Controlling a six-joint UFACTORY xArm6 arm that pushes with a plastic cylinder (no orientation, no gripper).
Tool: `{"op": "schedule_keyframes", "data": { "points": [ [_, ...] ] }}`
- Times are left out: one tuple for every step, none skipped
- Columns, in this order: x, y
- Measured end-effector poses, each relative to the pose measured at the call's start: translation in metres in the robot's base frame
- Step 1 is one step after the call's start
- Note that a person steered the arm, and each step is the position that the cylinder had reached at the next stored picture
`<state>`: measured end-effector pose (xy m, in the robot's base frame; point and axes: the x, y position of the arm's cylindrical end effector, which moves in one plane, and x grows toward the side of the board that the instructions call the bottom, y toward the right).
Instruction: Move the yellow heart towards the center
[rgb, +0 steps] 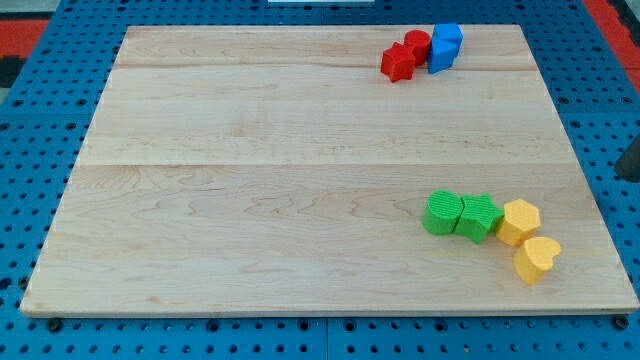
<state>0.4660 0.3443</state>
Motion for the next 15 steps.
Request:
{"op": "schedule_keyframes", "data": {
  "points": [
    [0.017, 0.0],
    [0.064, 0.0],
    [0.12, -0.025],
    [0.125, -0.089],
    [0.106, -0.149],
    [0.105, -0.145],
    [0.134, -0.141],
    [0.13, -0.171],
    [0.105, -0.184],
    [0.082, -0.184],
    [0.058, -0.184],
    [0.043, -0.184],
    [0.06, -0.186],
    [0.086, -0.194],
    [0.088, -0.211]
  ]
}}
